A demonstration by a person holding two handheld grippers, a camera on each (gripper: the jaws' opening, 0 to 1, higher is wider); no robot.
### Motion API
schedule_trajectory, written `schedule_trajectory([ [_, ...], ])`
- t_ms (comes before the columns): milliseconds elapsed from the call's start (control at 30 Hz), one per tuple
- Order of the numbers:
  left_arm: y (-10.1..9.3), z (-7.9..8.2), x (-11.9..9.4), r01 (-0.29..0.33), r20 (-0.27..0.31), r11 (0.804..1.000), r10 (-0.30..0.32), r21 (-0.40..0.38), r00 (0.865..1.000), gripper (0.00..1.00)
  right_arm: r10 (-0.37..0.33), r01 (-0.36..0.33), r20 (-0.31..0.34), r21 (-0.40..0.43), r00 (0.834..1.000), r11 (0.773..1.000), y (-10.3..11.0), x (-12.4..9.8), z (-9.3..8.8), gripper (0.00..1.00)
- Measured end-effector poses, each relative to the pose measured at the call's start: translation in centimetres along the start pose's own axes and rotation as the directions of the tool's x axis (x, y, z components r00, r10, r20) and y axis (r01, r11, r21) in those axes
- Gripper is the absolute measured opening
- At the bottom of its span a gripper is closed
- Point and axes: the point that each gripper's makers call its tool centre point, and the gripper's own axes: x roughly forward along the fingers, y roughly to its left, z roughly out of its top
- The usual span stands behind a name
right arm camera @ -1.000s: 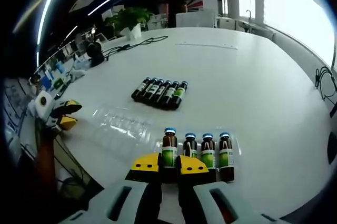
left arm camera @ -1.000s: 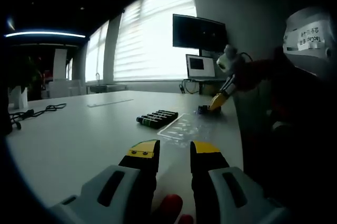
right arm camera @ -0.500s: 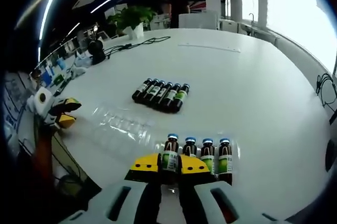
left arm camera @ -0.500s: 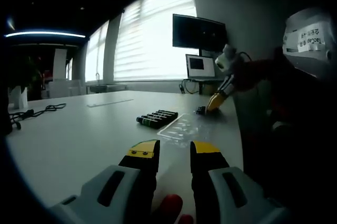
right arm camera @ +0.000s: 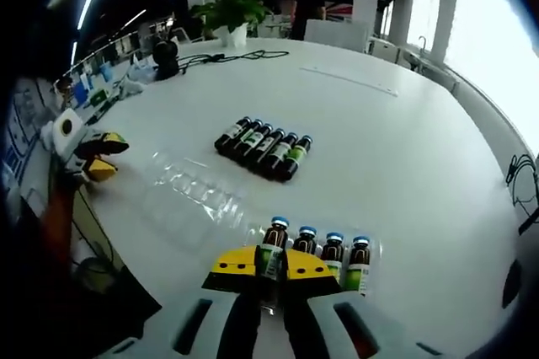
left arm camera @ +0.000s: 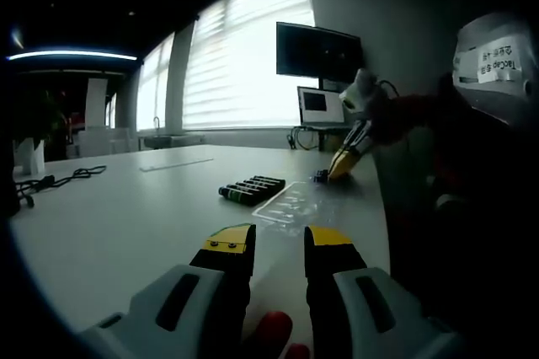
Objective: Grip medicine bottles put into box
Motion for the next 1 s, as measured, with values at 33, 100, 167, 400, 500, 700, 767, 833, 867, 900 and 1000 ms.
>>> schedule_trajectory([
  [33, -0.01, 0.00, 0.00, 0.000, 0.000, 1.000, 0.000, 0.000, 1.000, 0.18, -0.004, 0.004, 0.004, 0.010, 1.000, 1.000, -0.09, 0.01, 0.02, 0.05],
  [100, -0.02, -0.01, 0.01, 0.001, 0.000, 1.000, -0.001, 0.001, 1.000, 0.18, -0.015, 0.014, 0.011, 0.024, 1.000, 1.000, -0.20, 0.02, 0.06, 0.05],
  [167, -0.02, 0.00, 0.02, 0.001, 0.000, 1.000, -0.001, 0.001, 1.000, 0.18, -0.034, 0.033, 0.028, 0.039, 0.999, 0.999, -0.40, 0.08, 0.15, 0.05],
  [400, 0.00, 0.00, 0.01, -0.001, -0.001, 1.000, 0.001, 0.002, 1.000, 0.18, -0.025, 0.025, 0.032, 0.015, 0.999, 1.000, -0.38, -0.37, 0.47, 0.02],
  [500, 0.01, 0.00, 0.02, 0.000, -0.001, 1.000, 0.000, 0.002, 1.000, 0.18, -0.019, 0.019, 0.015, -0.011, 1.000, 1.000, -0.04, -0.22, 0.06, 0.04],
  [700, 0.00, 0.01, 0.01, -0.001, -0.001, 1.000, 0.001, 0.002, 1.000, 0.18, -0.035, 0.035, 0.040, -0.005, 0.999, 0.999, -0.51, -0.02, 0.47, 0.01],
  [767, -0.01, 0.01, 0.02, -0.001, -0.001, 1.000, 0.001, 0.003, 1.000, 0.18, -0.038, 0.038, 0.040, -0.014, 0.998, 0.999, -0.51, 0.00, 0.48, 0.02],
  [833, -0.02, 0.02, 0.03, -0.001, -0.001, 1.000, 0.001, 0.003, 1.000, 0.18, -0.040, 0.041, 0.044, -0.017, 0.998, 0.999, -0.50, 0.04, 0.45, 0.02],
  [867, -0.02, 0.01, 0.04, -0.001, -0.002, 1.000, 0.001, 0.003, 1.000, 0.18, -0.041, 0.042, 0.046, -0.021, 0.998, 0.999, -0.48, 0.05, 0.44, 0.02],
  [900, -0.01, 0.01, 0.04, -0.001, -0.002, 1.000, 0.001, 0.004, 1.000, 0.18, -0.044, 0.045, 0.048, -0.024, 0.998, 0.999, -0.45, 0.05, 0.44, 0.02],
  [1000, -0.01, 0.02, 0.04, -0.001, -0.001, 1.000, 0.001, 0.004, 1.000, 0.17, -0.056, 0.058, 0.058, -0.041, 0.997, 0.997, -0.49, 0.40, 0.31, 0.02],
])
